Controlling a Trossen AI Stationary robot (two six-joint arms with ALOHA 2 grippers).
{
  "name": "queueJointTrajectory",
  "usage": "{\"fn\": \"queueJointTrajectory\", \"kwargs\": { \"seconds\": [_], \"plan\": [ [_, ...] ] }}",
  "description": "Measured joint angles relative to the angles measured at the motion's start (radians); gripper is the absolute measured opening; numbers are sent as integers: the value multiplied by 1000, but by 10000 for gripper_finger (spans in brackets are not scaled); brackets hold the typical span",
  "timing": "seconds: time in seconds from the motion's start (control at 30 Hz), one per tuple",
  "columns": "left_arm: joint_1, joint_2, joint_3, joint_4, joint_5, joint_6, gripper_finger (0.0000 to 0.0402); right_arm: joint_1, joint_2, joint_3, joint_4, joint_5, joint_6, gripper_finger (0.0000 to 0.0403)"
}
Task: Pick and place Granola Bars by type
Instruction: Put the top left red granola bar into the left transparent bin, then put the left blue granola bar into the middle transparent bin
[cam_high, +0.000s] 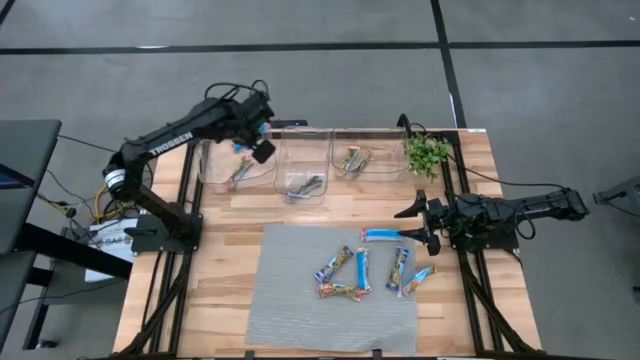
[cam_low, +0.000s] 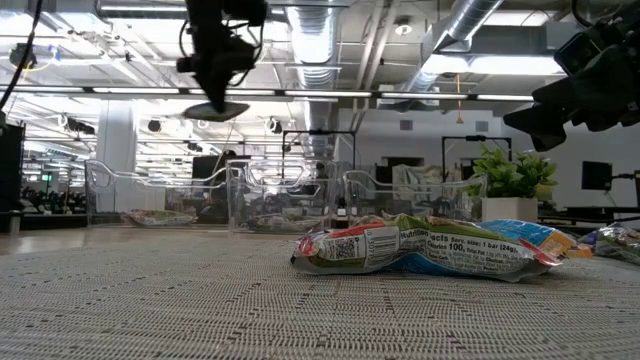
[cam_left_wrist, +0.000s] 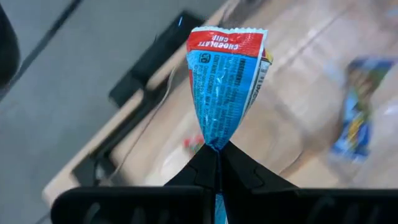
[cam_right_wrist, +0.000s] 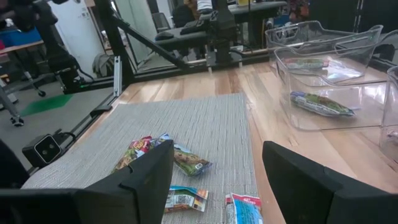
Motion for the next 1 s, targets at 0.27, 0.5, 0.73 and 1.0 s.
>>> {"fn": "queueJointTrajectory", "kwargs": {
  "seconds": [0.27, 0.5, 0.73, 1.0],
  "plan": [
    [55, -4, 0, -121, 0, 4, 2, 0, 0, 0, 0, 0, 0, 240],
    [62, -4, -23, -125, 17, 40, 3, 0, 0, 0, 0, 0, 0, 240],
    [62, -4, -102, -97, 24, 61, 56, 0, 0, 0, 0, 0, 0, 240],
    [63, -3, -198, -26, 21, 89, 143, 0, 0, 0, 0, 0, 0, 240]
  ]
}}
